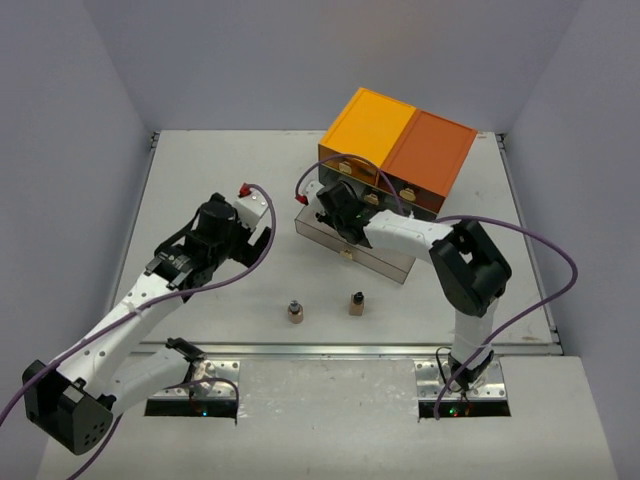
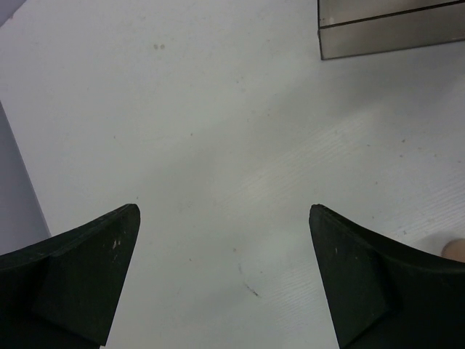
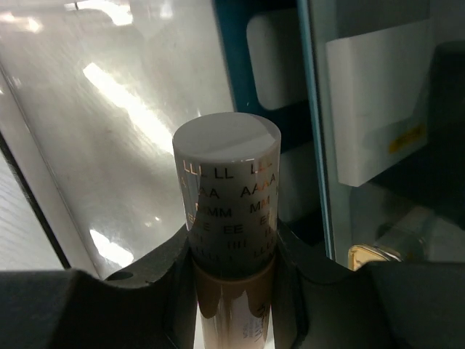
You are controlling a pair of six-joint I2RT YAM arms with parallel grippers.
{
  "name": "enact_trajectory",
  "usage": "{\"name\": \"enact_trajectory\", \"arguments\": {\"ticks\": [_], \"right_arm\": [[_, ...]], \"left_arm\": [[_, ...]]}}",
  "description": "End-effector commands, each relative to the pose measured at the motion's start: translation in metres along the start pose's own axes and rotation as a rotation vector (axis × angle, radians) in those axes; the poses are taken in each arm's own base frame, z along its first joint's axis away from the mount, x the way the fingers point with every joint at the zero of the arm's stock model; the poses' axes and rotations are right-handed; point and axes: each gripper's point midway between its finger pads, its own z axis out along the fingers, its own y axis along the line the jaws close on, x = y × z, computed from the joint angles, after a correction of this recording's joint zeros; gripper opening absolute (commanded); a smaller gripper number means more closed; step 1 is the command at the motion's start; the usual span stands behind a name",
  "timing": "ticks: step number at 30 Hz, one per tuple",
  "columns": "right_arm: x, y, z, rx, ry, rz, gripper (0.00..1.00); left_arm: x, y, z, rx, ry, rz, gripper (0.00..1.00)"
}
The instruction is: Organize the makeup
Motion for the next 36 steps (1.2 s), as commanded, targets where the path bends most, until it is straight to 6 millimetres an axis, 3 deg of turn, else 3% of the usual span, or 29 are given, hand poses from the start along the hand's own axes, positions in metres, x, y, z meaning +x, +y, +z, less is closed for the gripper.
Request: {"name": "enact_trajectory", "arguments": {"ticks": [1, 5, 10, 14, 19, 24, 28, 30, 31, 36], "right_arm": [[-0.020, -0.016, 0.001, 0.043, -0.002, -0.049, 0.23], [-0.013, -0.010, 0.009, 0.030, 0.036, -0.084, 0.38], [-0.007, -0.005, 0.012, 0.010, 0.065, -0.090, 0.48], [-0.005, -0.003, 0.010, -0.005, 0.073, -0.084, 0.55], [-0.008, -0.003, -0.001, -0.013, 0.067, -0.069, 0.56], [-0.035, -0.004, -0.039, -0.002, -0.005, -0.057, 0.62], [-0.057, 0.000, -0.090, -0.030, -0.091, 0.085, 0.73], [-0.053, 0.013, -0.105, -0.108, -0.094, 0.206, 0.79], [-0.055, 0.011, -0.122, -0.130, -0.121, 0.291, 0.83], [-0.010, 0.035, -0.160, -0.213, -0.117, 0.628, 0.93]], "left_arm": [[0.007, 0.020, 0.011, -0.109, -0.032, 0.021, 1.00], [0.034, 0.022, 0.025, -0.135, 0.016, 0.031, 1.00], [0.064, 0.013, 0.037, -0.107, 0.074, 0.015, 1.00], [0.071, 0.009, 0.039, -0.103, 0.073, 0.012, 1.00], [0.081, 0.009, 0.041, -0.114, 0.074, 0.018, 1.00], [0.091, 0.014, 0.040, -0.164, 0.065, 0.032, 1.00], [0.102, 0.010, 0.042, -0.167, 0.043, 0.031, 1.00], [0.106, 0.010, 0.042, -0.179, 0.043, 0.031, 1.00], [0.108, 0.011, 0.042, -0.185, 0.043, 0.030, 1.00], [0.116, 0.008, 0.041, -0.177, 0.048, 0.015, 1.00]]}}
